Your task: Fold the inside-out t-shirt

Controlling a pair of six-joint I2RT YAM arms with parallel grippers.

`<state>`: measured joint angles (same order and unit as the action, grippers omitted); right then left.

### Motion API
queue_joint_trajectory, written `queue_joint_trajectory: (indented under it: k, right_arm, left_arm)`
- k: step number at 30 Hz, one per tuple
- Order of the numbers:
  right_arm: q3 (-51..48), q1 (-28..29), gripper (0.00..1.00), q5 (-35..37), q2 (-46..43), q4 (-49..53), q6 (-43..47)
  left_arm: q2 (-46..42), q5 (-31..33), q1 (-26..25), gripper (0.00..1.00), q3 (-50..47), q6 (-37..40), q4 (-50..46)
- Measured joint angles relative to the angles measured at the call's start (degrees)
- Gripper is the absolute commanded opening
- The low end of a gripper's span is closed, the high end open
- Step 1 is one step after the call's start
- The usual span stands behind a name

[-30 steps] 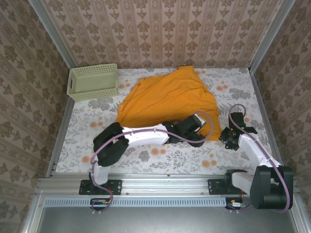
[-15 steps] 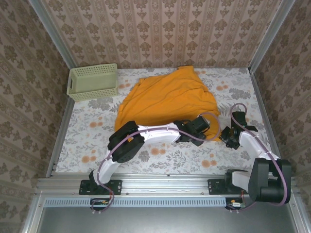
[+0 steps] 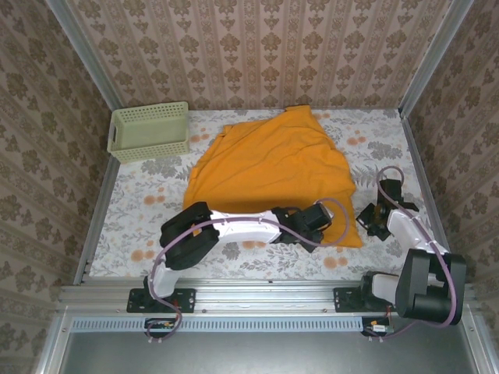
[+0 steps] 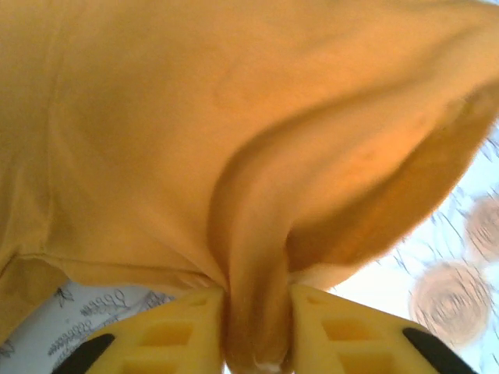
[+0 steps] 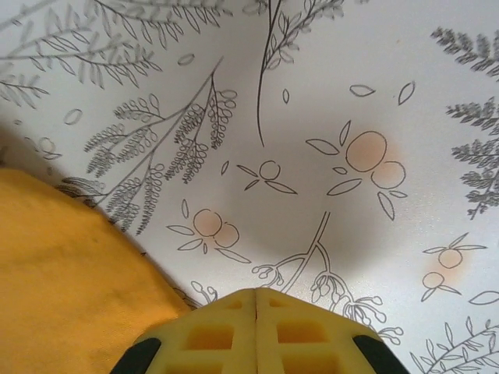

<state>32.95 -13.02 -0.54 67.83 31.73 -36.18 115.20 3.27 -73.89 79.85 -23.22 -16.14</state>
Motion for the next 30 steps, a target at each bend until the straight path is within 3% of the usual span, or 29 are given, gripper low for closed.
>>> queue_joint_trajectory:
  k: [3, 7, 16, 23, 30]
  right_arm:
    - [0.0, -0.1, 0.18, -0.6, -3.8, 1.0, 0.1]
    - [0.5, 0.8, 0.30, -2.8, -8.9, 3.1, 1.0]
    - [4.7, 17.2, 0.32, -6.0, -6.5, 3.7, -0.8]
    - [3.7, 29.2, 0.42, -5.5, -4.5, 1.2, -4.9]
    - [1.8, 35.3, 0.44, -2.9, 3.9, -1.6, -7.8]
  left_arm:
    - [-3.4, -2.0, -0.6, 0.45, -4.1, 0.8, 2.6]
    - [-9.0, -3.5, -0.5, 0.47, -10.7, 1.2, 6.4]
    - [-12.0, -3.5, 6.0, 0.51, -13.4, -0.1, 10.1]
    - [-7.1, -5.2, 15.8, 0.53, -11.5, -3.0, 12.2]
    - [-2.5, -6.9, 20.2, 0.56, -11.7, -6.0, 13.0]
